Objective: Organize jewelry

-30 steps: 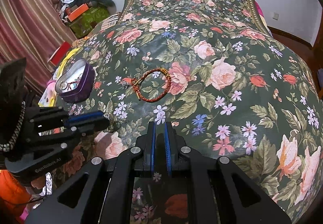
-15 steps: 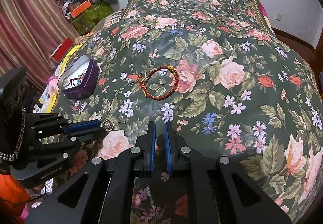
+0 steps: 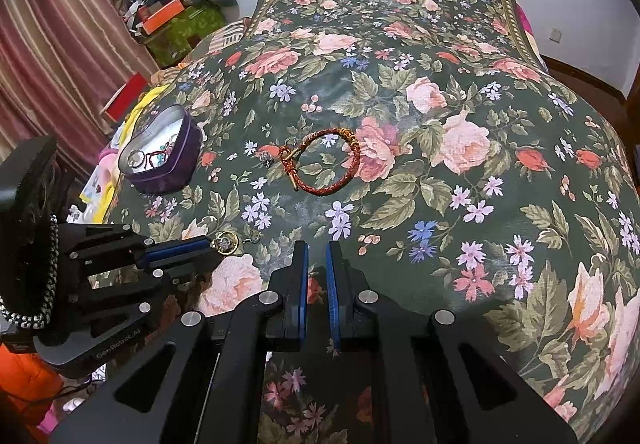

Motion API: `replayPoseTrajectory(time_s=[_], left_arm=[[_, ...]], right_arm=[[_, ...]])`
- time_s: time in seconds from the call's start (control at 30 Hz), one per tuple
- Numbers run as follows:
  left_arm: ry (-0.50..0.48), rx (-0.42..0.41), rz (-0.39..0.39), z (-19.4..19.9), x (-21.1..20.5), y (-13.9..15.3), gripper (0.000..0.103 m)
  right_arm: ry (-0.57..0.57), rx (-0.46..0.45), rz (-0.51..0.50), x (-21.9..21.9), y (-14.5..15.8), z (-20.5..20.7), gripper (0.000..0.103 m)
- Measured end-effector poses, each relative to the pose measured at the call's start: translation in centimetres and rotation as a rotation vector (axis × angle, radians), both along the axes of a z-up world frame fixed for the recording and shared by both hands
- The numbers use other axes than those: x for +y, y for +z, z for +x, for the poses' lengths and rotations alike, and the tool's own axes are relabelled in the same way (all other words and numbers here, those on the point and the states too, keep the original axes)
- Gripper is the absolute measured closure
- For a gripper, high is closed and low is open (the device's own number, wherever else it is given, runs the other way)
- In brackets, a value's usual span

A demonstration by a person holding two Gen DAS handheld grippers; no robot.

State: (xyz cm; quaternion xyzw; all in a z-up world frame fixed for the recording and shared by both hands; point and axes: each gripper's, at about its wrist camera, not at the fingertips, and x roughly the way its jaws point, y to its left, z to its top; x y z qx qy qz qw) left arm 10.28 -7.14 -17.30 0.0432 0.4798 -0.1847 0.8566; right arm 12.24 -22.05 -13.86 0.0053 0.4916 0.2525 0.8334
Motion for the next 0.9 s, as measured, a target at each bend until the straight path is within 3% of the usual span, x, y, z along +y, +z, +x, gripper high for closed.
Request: replayPoseTrajectory(time_s=[0.07, 0.27, 0.37, 0.43, 0.5, 0.9], left_arm=[[-0.002, -0.006, -0.017, -0.1, 0.1, 0.3, 0.103], [0.011, -0.057, -0.036, -0.6, 0.6, 2.0, 0.103], [0.016, -0.033, -0.04, -0.2, 0.8, 1.9, 0.103], [0.026, -0.02, -0.015, 0.1, 0.7, 1.4, 0.101], [0.023, -0.006, -0.001, 0.3, 0.5, 0.9, 0.092], [-0.006, 0.005, -0.006, 1.5, -0.3, -0.1, 0.088]], right_arm=[[-0.001, 0.0, 0.0, -0.1, 0.1, -0.1, 0.095], [0.005, -0.001, 0.0, 0.1, 0.2, -0.2, 0.095], [0.011, -0.002, -0.001, 0.3, 0.2, -0.3, 0.095], [0.013, -0.001, -0.002, 0.5, 0.2, -0.4, 0.095], [0.013, 0.001, -0.004, 0.5, 0.2, -0.4, 0.095], [0.012, 0.012, -0.008, 0.4, -0.1, -0.2, 0.095]])
